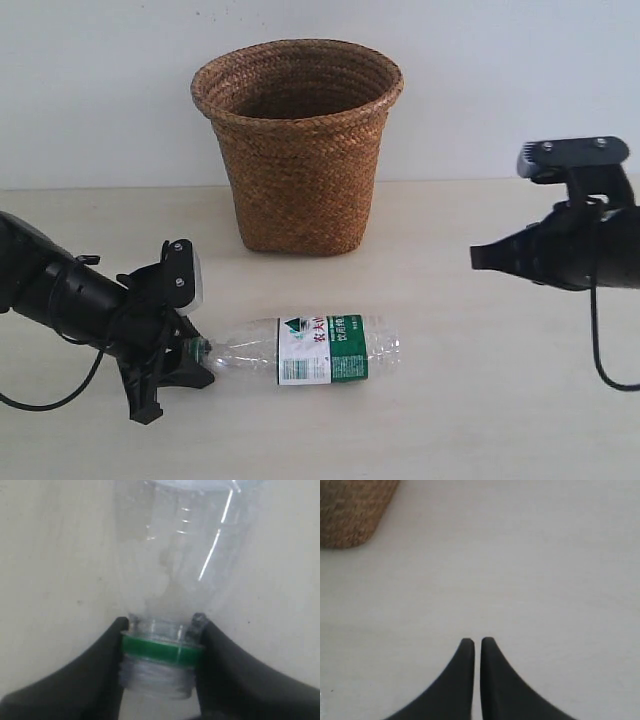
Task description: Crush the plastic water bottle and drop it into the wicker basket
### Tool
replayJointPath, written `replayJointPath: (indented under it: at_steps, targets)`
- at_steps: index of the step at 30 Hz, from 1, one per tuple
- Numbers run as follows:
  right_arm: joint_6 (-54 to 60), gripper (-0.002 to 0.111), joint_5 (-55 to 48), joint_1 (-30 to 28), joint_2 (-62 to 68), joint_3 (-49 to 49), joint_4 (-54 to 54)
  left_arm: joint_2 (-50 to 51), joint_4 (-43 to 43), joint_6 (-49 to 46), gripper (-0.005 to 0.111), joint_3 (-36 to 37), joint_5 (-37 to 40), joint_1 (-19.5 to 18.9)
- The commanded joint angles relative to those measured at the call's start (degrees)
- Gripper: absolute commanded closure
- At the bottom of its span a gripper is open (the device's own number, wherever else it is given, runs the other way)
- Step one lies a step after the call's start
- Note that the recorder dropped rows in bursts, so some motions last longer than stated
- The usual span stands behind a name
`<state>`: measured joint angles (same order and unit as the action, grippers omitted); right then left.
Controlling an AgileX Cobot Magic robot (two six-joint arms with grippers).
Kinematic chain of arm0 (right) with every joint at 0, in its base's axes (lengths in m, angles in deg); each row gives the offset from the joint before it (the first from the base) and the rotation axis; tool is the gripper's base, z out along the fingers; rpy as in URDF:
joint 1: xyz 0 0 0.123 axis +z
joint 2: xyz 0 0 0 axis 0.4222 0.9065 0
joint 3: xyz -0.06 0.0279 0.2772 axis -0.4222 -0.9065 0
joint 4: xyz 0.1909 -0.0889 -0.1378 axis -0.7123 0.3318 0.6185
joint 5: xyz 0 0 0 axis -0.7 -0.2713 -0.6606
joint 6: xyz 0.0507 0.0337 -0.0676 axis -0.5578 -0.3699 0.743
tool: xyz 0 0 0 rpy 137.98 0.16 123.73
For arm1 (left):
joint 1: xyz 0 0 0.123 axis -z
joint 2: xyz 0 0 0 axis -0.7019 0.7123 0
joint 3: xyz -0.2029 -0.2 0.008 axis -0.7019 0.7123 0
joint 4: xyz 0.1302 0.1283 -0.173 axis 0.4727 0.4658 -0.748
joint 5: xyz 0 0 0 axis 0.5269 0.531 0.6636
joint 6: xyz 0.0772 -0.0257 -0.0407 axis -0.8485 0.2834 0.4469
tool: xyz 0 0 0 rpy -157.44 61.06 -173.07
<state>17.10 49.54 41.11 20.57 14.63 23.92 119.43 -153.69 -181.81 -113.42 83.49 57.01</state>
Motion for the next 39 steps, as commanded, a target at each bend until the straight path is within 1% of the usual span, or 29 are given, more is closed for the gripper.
replayJointPath:
  at_steps: [1, 2, 5, 8, 12, 15, 16, 17, 19, 26, 34, 39]
  targets:
    - [-6.79, 0.108, 16.94, -0.25, -5.18, -10.14, 1.33, 0.11, -0.5, -0.26, 0.103, -0.06, -0.27, 0.2]
    - [-8.8, 0.108, 19.46, -0.25, -6.04, -12.04, 2.89, 0.11, -0.5, -0.26, 0.103, -0.06, -0.27, 0.2]
    - [-17.38, 0.108, 29.02, -0.25, -8.94, -18.84, 12.06, 0.11, -0.5, -0.26, 0.103, -0.06, -0.27, 0.2]
    - [-25.09, 0.108, 41.05, -0.25, -11.23, -26.11, 20.94, 0.11, -0.5, -0.26, 0.103, -0.06, -0.27, 0.2]
    - [-28.49, 0.108, 54.01, -0.25, -13.85, -34.42, 23.47, 0.11, -0.5, -0.26, 0.103, -0.06, -0.27, 0.2]
    - [-29.28, 0.108, 61.94, -0.25, -16.2, -40.22, 23.47, 0.11, -0.5, -0.26, 0.103, -0.06, -0.27, 0.2]
    - [-29.28, 0.108, 63.19, -0.25, -17.11, -40.22, 23.47, 0.11, -0.5, -0.26, 0.103, -0.06, -0.27, 0.2]
    - [-29.28, 0.108, 63.19, -0.25, -17.93, -40.22, 23.47, 0.11, -0.8, -0.26, 0.103, -0.06, -0.15, 0.2]
    - [-28.95, 0.108, 57.98, -0.25, -20.51, -40.22, 23.37, 0.0, -1.23, -0.26, 0.103, -0.06, 0.32, 0.2]
    - [-26.59, 0.108, 46.31, -0.25, -31.4, -40.22, 23.64, -1.39, -1.31, -0.26, 0.103, -0.06, 0.87, 0.2]
    - [-24.49, 0.108, 27.58, -0.25, -52.05, -40.22, 23.64, -2.8, -1.49, 0.95, 0.103, -0.06, 0.87, 0.2]
    - [-22.51, 0.108, 17.98, -0.25, -66.24, -40.22, 23.73, -2.92, -1.49, 1.53, 0.103, -0.06, 0.87, 0.2]
